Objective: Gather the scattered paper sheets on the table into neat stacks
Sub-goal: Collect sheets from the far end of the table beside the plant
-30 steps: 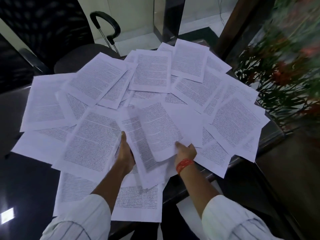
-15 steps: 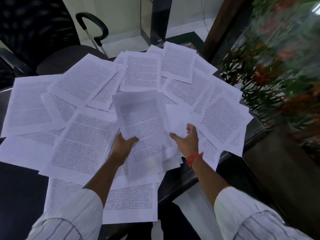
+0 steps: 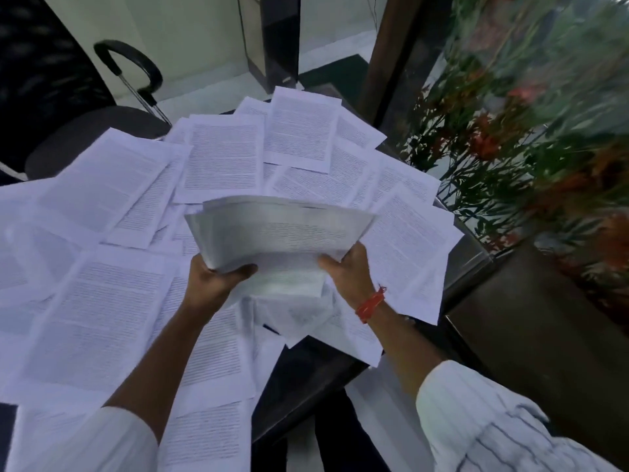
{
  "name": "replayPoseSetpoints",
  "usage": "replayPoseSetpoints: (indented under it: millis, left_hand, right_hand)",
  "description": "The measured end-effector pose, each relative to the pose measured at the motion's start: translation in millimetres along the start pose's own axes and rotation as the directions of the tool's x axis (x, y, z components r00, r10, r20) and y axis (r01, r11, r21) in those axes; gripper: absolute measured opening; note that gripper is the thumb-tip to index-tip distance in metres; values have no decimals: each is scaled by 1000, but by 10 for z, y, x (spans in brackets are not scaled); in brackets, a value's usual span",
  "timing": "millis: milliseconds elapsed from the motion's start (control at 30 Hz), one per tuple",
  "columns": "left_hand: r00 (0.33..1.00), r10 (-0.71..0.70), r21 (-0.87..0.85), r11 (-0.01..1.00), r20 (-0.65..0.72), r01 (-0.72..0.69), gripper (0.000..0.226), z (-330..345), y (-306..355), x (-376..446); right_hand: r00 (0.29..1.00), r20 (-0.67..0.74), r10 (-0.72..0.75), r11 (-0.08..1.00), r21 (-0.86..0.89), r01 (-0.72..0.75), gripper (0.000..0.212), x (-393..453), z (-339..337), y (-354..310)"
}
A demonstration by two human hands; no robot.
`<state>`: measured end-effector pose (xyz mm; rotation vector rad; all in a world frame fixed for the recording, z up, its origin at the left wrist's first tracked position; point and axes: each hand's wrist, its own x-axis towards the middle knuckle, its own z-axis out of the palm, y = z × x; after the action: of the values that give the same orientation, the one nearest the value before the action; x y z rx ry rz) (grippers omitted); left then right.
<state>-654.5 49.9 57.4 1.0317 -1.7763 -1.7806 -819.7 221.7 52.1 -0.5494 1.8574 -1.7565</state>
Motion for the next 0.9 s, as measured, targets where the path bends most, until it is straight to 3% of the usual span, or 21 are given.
replayPoseSetpoints:
  millis: [100, 133, 200, 233, 300, 333, 367, 433, 667, 733, 833, 900]
  left_hand:
    - [992, -65, 23, 997, -112, 68, 29, 307, -56, 85]
    - [988, -86, 9, 996, -132, 87, 24, 341, -50, 115]
    - [984, -126, -40, 992, -128, 122, 18, 384, -16, 221]
    - [980, -152, -66, 987, -126, 145, 18, 397, -8, 276]
    - [973, -201, -89, 977, -112, 192, 17, 477, -59, 372]
    - [969, -227, -80, 972, -100, 219, 16, 492, -97, 366]
    - [962, -261, -63, 965, -83, 256, 17, 548, -164, 366]
    - [943, -327, -52, 945, -60, 324, 22, 633, -307, 308]
    - [889, -457, -66, 887, 29, 458, 33, 824, -657, 212]
    - [883, -468, -89, 879, 32, 469, 36, 872, -683, 232]
    - [884, -463, -76, 881, 61, 467, 39, 943, -688, 262]
    - [881, -464, -54, 881, 95, 470, 41, 963, -695, 278]
  right_hand:
    - [984, 165, 61, 998, 23, -66, 35, 270, -326, 56]
    - [981, 164, 101, 994, 15, -105, 33, 399, -453, 75]
    - [980, -16, 198, 971, -130, -199, 48, 752, -805, 162]
    - [964, -144, 222, 912, -320, -258, 67, 939, -1012, 215]
    - [918, -294, 266, 573, -718, -396, 104, 1259, -1499, 377]
    - [892, -318, 320, 396, -810, -432, 116, 1341, -1682, 430]
    - [858, -331, 393, 280, -845, -455, 126, 1409, -1874, 477]
    - [806, -336, 487, 195, -858, -475, 141, 1468, -2126, 540]
    - [830, -303, 468, 118, -909, -399, 147, 1615, -2364, 635]
    - [825, -288, 487, 187, -888, -420, 143, 1647, -2382, 615]
    - [816, -219, 535, 381, -799, -465, 106, 1713, -2485, 684]
    - [775, -182, 606, 519, -648, -558, 96, 1725, -2588, 637]
